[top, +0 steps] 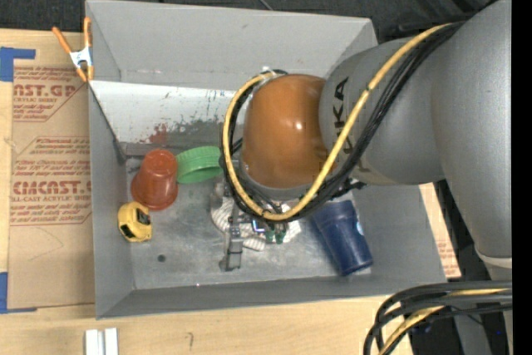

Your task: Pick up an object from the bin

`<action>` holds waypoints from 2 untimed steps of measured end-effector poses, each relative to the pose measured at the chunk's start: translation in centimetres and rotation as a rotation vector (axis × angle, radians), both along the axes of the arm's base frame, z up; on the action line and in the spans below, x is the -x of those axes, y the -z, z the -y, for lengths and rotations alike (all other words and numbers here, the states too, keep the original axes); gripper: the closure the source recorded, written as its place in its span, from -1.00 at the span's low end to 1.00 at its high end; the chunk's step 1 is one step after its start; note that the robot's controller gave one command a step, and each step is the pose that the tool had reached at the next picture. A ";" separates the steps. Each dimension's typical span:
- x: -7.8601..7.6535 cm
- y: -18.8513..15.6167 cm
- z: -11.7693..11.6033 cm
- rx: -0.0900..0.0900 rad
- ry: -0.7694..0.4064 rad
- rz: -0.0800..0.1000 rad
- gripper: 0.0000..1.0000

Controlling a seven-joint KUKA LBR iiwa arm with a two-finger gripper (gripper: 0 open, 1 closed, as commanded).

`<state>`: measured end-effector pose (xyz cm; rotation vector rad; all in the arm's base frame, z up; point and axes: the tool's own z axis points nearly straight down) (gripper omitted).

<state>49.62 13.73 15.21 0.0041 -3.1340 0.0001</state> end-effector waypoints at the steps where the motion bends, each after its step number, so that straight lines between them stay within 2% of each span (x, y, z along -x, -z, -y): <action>1: -0.2 -0.4 0.1 -0.001 0.002 0.007 -1.00; 2: -0.4 -0.3 0.4 -0.003 -0.011 0.008 -1.00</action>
Offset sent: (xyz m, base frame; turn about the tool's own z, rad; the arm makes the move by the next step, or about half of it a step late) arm 0.0239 -0.0658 -0.0203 -0.0396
